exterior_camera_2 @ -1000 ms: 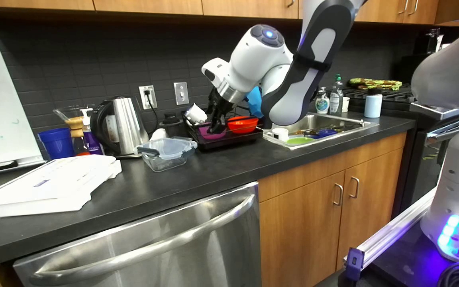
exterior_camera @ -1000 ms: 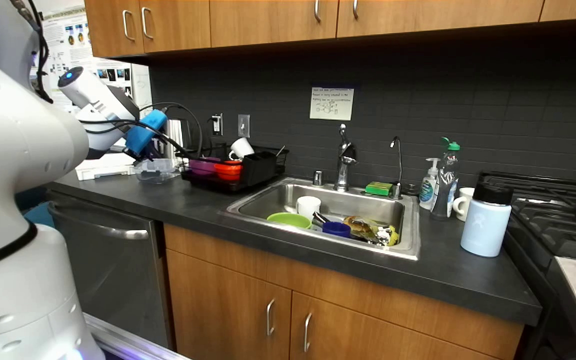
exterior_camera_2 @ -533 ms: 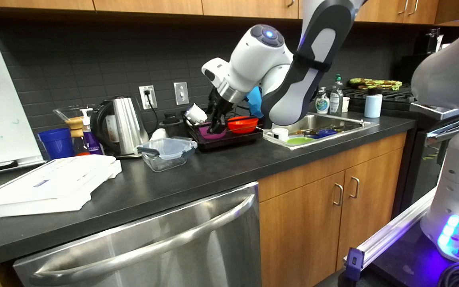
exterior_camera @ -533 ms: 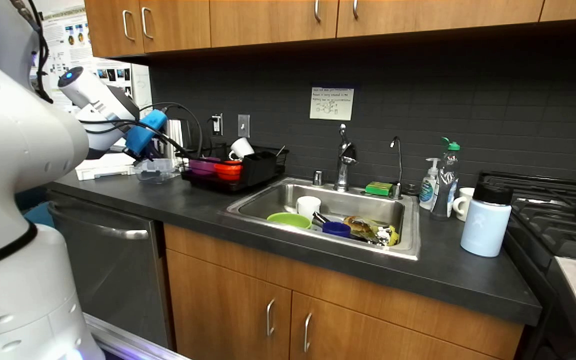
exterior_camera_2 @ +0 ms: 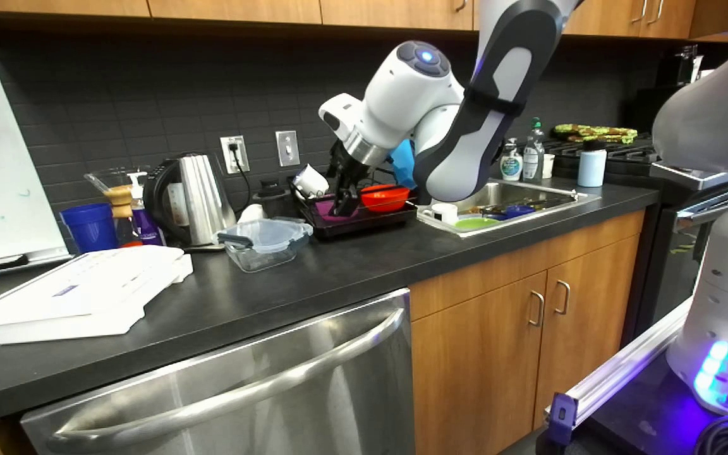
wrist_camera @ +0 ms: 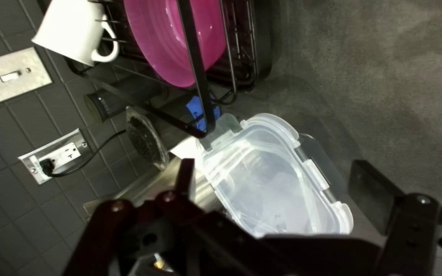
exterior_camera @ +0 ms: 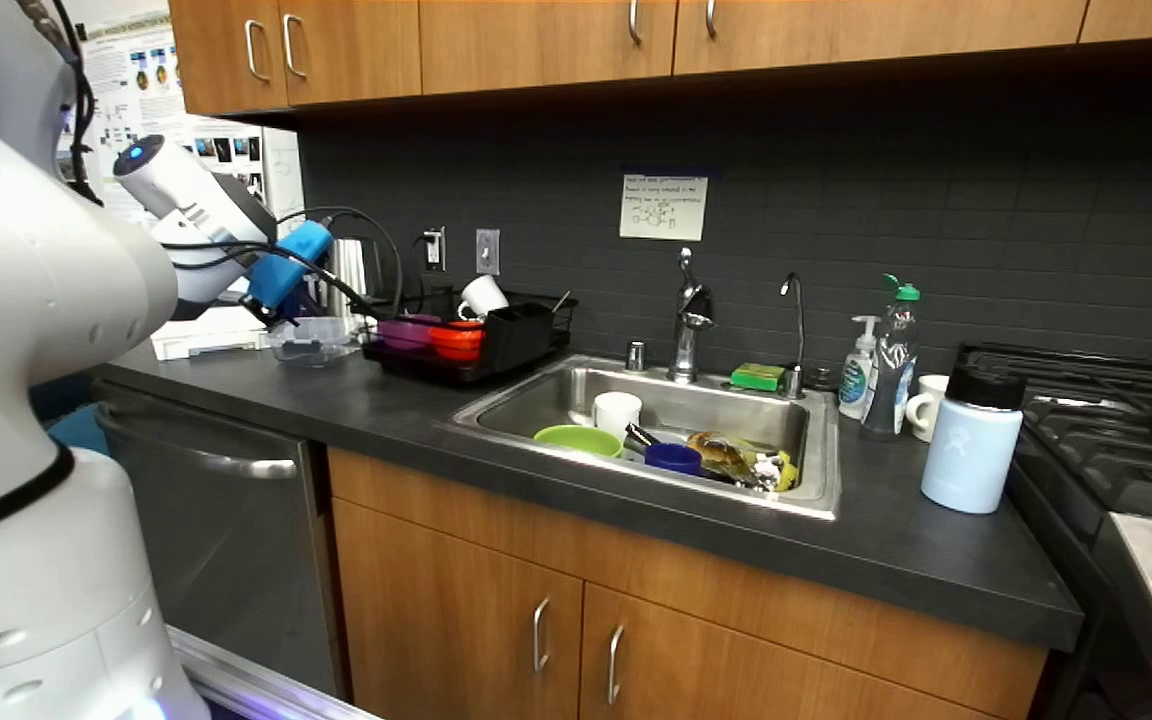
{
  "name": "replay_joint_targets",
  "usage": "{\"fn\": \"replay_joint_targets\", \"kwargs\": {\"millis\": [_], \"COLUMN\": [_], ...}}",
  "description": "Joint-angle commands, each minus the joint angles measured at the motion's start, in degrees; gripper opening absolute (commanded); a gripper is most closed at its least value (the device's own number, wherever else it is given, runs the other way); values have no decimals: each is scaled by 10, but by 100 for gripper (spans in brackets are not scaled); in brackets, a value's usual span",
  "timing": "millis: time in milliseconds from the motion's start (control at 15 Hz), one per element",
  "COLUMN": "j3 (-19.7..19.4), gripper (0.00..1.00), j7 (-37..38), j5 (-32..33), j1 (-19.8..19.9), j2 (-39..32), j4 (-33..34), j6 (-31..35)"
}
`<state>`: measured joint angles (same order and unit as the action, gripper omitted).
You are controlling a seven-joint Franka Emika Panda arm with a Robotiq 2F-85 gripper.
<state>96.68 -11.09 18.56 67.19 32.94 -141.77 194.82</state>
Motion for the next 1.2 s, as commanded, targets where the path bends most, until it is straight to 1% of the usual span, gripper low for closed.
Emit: {"fn": "replay_joint_targets", "kwargs": {"millis": [0,133,200,467,667,1000,1133], "j3": [30,49,46,62,74,85,90], "gripper": [100,100,100,100,100,100,100], "j7": [-2,-2,-5,-8,-10,-15,-22], "j5": [-12,-14,-13,-8,0,9,13], "j1": [19,26,7,-1,4,13,23], "j2": [36,56,51,71,76,84,93], "j4": [2,6,33,81,109,119,122], "j6": [33,62,31,33,31,30,31]}}
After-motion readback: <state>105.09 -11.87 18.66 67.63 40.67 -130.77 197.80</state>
